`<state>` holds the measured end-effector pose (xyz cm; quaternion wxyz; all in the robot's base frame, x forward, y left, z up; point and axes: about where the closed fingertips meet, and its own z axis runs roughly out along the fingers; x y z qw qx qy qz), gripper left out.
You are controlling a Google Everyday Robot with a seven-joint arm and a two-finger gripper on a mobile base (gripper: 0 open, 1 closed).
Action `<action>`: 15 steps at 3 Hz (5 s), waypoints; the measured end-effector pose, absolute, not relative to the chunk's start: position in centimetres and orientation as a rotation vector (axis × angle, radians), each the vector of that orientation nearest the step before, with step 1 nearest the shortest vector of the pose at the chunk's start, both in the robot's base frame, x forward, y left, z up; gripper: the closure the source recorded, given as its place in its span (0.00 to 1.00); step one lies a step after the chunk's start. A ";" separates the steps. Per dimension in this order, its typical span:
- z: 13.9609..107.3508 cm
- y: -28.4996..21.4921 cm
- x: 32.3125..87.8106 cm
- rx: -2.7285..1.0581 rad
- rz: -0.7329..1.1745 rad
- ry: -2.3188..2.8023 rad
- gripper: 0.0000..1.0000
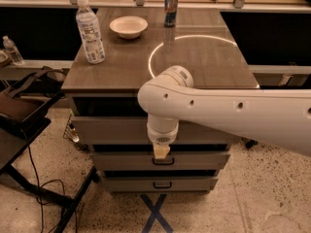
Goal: Open top drawer
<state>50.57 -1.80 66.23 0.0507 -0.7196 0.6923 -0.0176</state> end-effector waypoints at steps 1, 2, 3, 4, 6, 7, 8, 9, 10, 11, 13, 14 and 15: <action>66.2 -1.8 50.5 -2.191 -0.054 2.108 0.78; 66.1 -1.9 50.5 -2.193 -0.054 2.108 0.99; 66.3 -1.9 50.0 -2.189 -0.054 2.109 1.00; 66.7 -2.2 48.7 -2.177 -0.056 2.113 1.00; 67.7 -2.5 48.0 -2.171 -0.067 2.109 1.00; 68.5 -2.7 48.0 -2.169 -0.074 2.104 1.00; 75.5 -4.5 48.0 -2.144 -0.146 2.052 1.00; 80.3 -6.5 48.8 -2.110 -0.196 2.015 1.00; 81.1 -7.7 51.0 -2.094 -0.241 1.990 1.00; 78.8 -7.8 53.4 -2.111 -0.247 1.973 1.00; 72.5 -8.4 56.6 -2.083 -0.206 2.016 1.00; 67.4 -8.8 55.3 -2.083 -0.130 2.068 1.00; 65.2 -9.3 53.4 -2.096 -0.089 2.105 1.00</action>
Offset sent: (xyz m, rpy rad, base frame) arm -0.0002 -0.0002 -0.0003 -0.0006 0.0005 0.0002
